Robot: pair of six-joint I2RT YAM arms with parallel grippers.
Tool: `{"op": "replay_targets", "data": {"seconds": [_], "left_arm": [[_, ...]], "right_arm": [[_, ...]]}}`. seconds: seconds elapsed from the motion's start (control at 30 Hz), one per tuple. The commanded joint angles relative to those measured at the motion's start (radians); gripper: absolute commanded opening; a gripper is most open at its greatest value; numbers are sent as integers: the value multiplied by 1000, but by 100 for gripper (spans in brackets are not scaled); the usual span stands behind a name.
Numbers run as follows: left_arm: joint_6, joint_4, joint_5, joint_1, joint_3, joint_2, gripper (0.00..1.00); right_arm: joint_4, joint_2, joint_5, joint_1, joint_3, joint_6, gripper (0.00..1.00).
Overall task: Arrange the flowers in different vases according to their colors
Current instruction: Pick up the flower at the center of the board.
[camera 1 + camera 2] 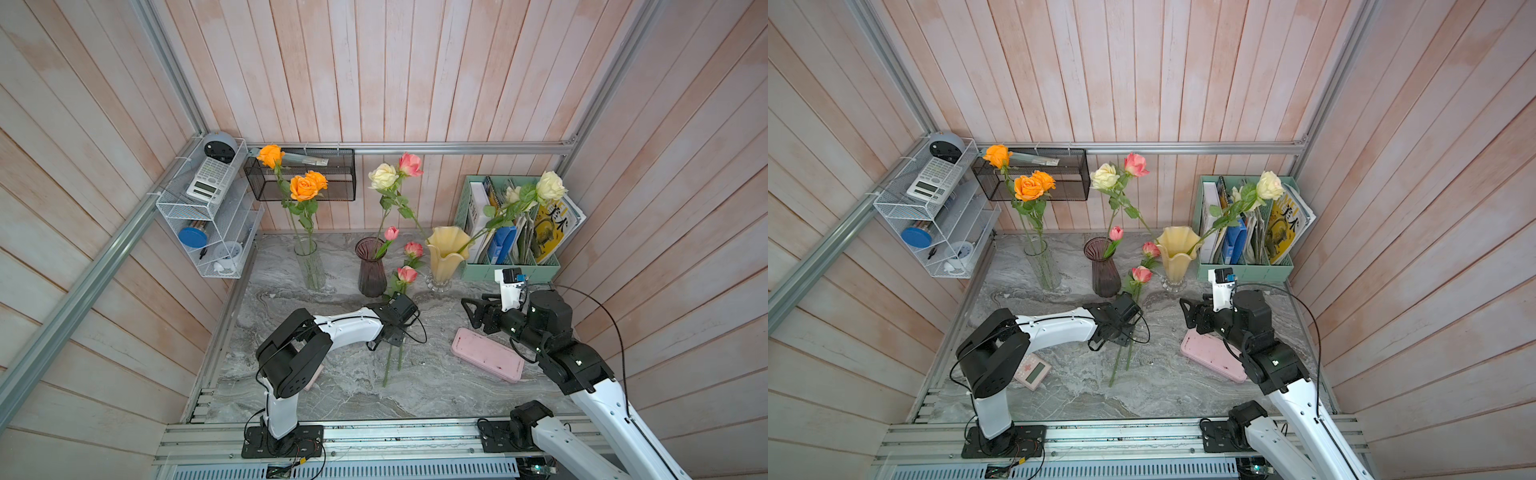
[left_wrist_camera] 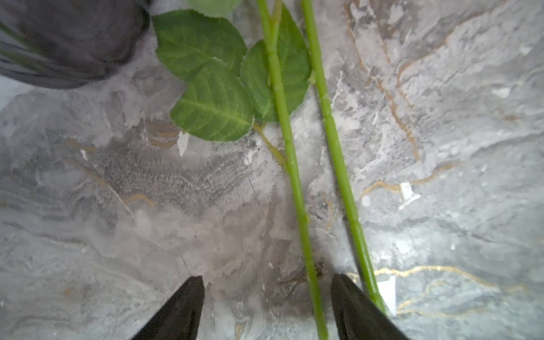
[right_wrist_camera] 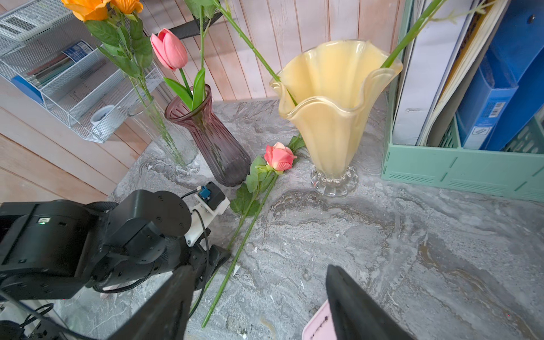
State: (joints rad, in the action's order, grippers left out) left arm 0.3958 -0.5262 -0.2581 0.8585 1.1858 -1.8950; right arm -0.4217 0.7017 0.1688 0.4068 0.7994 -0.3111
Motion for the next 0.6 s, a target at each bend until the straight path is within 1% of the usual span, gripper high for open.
{"op": "replay_targets", "data": {"seconds": [0.0, 0.1, 0.2, 0.27, 0.5, 0.57], "left_arm": [[-14, -42, 35, 4, 43, -35, 65], [-16, -68, 58, 4, 70, -70, 55], [-15, -66, 78, 3, 72, -83, 52], [-14, -70, 83, 3, 78, -96, 45], [7, -48, 116, 2, 68, -123, 11], [14, -44, 112, 2, 60, -115, 7]], "right_arm": [[-19, -15, 15, 13, -17, -11, 77], [-16, -24, 9, 17, -32, -13, 77], [-10, -31, 17, 21, -47, -14, 77], [-10, -34, 15, 27, -55, -15, 76], [0, -38, 41, 56, -91, -53, 76], [-2, -29, 43, 76, -99, -65, 76]]}}
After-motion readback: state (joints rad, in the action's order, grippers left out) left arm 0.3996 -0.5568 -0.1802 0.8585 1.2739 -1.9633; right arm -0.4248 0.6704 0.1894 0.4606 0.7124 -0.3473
